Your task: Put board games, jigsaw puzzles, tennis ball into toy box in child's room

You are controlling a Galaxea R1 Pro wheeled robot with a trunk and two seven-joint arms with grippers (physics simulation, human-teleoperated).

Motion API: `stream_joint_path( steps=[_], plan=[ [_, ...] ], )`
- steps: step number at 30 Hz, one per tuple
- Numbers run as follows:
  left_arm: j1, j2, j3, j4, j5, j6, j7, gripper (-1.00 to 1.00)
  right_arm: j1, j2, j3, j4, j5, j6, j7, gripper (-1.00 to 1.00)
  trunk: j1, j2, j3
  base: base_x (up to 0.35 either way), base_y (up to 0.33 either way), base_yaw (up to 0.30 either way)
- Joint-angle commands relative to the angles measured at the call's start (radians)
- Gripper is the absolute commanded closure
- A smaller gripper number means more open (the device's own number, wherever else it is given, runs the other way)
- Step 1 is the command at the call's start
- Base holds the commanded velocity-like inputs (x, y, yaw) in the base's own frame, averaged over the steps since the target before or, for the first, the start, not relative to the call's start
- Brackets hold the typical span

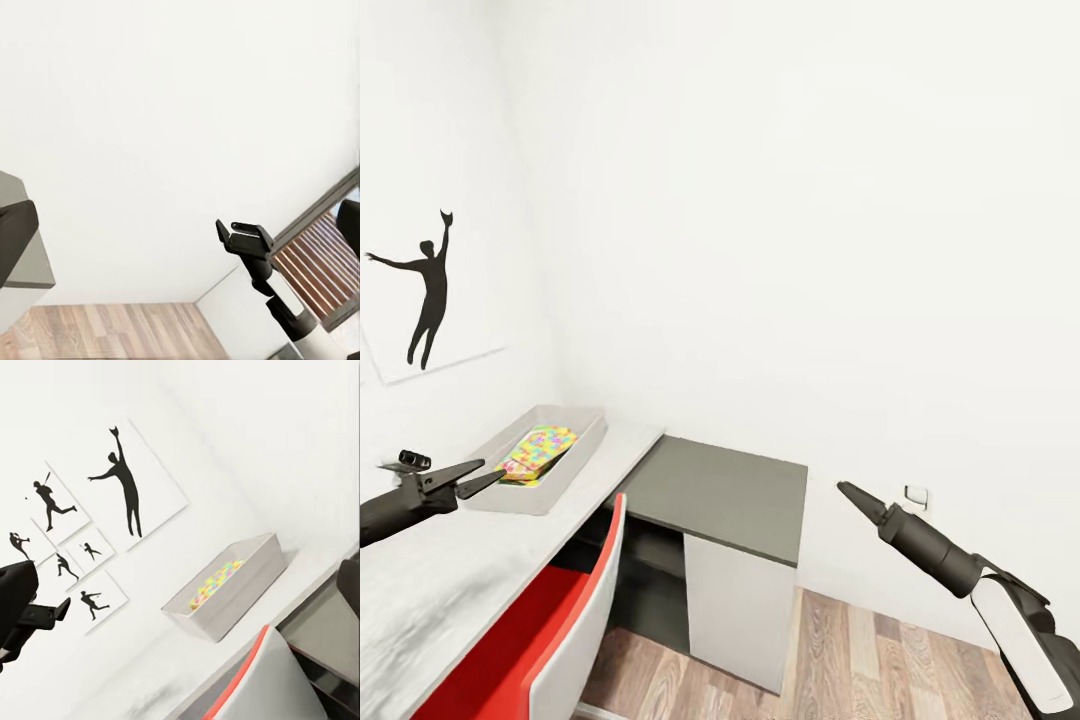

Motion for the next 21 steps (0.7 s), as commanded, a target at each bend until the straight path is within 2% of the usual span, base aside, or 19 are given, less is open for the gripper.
stream_joint_path(
  steps=[1, 13, 21],
  plan=[
    [0.000, 0.000, 0.000, 0.000, 0.000, 0.011, -0.003, -1.00, -0.001, 0.000, 0.000, 0.001, -0.008, 0.008, 0.001, -1.00, 0.000, -0.001, 0.000, -0.110, 0.000, -0.285],
    [0.002, -0.001, 0.000, 0.000, 0.000, 0.011, -0.003, -1.00, -0.001, 0.003, -0.033, 0.009, -0.008, 0.010, 0.001, -1.00, 0.000, -0.001, 0.005, -0.277, -0.008, -0.285],
    [0.002, -0.001, 0.000, 0.000, 0.000, 0.011, -0.003, -1.00, -0.001, 0.001, -0.034, 0.009, -0.008, 0.011, 0.001, -1.00, 0.000, -0.001, 0.008, -0.287, -0.152, -0.285]
  ],
)
